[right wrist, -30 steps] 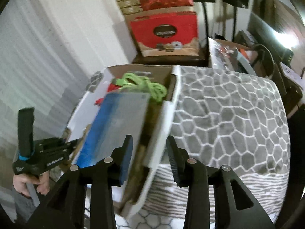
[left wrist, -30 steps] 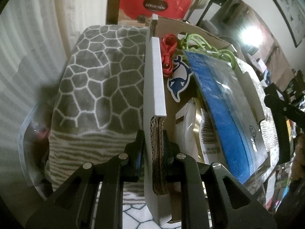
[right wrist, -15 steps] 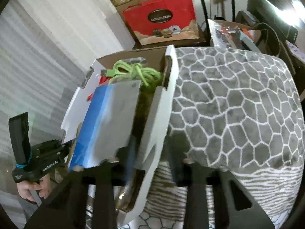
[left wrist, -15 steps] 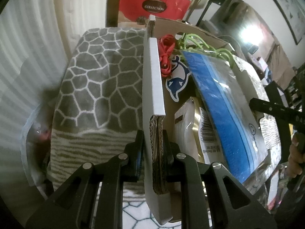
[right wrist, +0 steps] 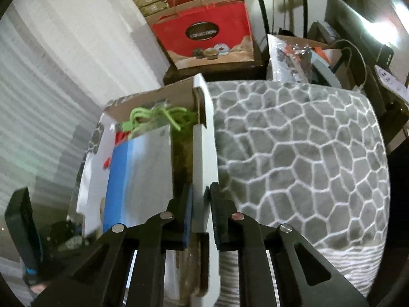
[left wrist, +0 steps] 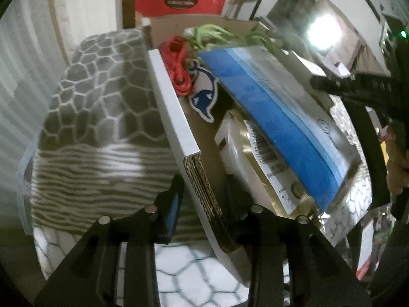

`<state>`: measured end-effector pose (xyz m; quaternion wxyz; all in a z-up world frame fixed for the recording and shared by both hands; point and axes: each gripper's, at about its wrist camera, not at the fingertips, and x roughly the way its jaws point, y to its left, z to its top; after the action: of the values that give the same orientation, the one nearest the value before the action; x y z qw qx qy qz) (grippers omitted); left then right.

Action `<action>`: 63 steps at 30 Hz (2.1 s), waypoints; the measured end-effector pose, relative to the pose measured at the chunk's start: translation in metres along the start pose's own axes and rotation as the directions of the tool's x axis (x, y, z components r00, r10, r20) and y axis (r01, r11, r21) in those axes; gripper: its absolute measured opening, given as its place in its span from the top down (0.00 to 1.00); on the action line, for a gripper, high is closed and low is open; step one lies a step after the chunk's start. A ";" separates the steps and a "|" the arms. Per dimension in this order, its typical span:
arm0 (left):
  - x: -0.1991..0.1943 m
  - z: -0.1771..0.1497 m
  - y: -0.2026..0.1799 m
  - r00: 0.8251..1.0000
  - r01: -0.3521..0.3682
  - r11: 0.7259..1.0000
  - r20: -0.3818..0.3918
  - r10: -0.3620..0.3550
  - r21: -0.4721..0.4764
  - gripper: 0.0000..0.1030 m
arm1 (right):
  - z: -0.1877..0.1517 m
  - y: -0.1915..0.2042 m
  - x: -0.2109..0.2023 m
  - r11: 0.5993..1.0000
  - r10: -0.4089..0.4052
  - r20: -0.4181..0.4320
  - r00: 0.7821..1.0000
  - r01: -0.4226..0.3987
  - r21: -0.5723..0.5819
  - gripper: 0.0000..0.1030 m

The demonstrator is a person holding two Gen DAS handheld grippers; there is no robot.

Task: Organize objects

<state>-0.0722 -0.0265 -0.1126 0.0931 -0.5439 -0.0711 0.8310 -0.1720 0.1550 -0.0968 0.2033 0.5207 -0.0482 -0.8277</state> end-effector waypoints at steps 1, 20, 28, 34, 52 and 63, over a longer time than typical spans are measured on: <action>0.000 0.000 -0.002 1.000 -0.006 1.000 0.000 0.006 -0.002 0.70 | 0.001 -0.005 -0.003 1.000 0.004 0.009 1.000 -0.005 0.008 0.86; -0.028 0.064 0.057 0.987 0.111 0.983 0.136 -0.091 -0.147 0.23 | -0.096 -0.021 -0.077 0.943 0.271 0.086 0.959 -0.283 0.176 0.53; -0.007 0.073 0.061 0.987 0.142 0.970 0.096 -0.126 -0.197 0.16 | -0.128 -0.009 -0.045 0.838 0.451 0.098 0.887 -0.459 0.295 0.45; 0.010 0.077 0.068 0.990 0.140 0.961 0.066 -0.128 -0.237 0.20 | -0.134 -0.001 -0.026 0.760 0.528 0.143 0.837 -0.541 0.360 0.45; 0.022 0.049 0.030 0.997 0.070 0.977 -0.002 -0.072 -0.200 0.67 | -0.123 -0.022 -0.026 0.781 0.446 0.156 0.881 -0.469 0.413 0.74; -0.003 0.032 0.013 0.975 0.222 0.958 0.019 -0.222 -0.181 0.34 | -0.110 -0.068 -0.048 0.850 0.318 0.135 0.938 -0.345 0.397 0.77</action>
<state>-0.1008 -0.0400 -0.1000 0.1357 -0.5392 -0.2072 0.8049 -0.0764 0.2501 -0.1258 0.2261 0.5087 -0.3186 -0.7672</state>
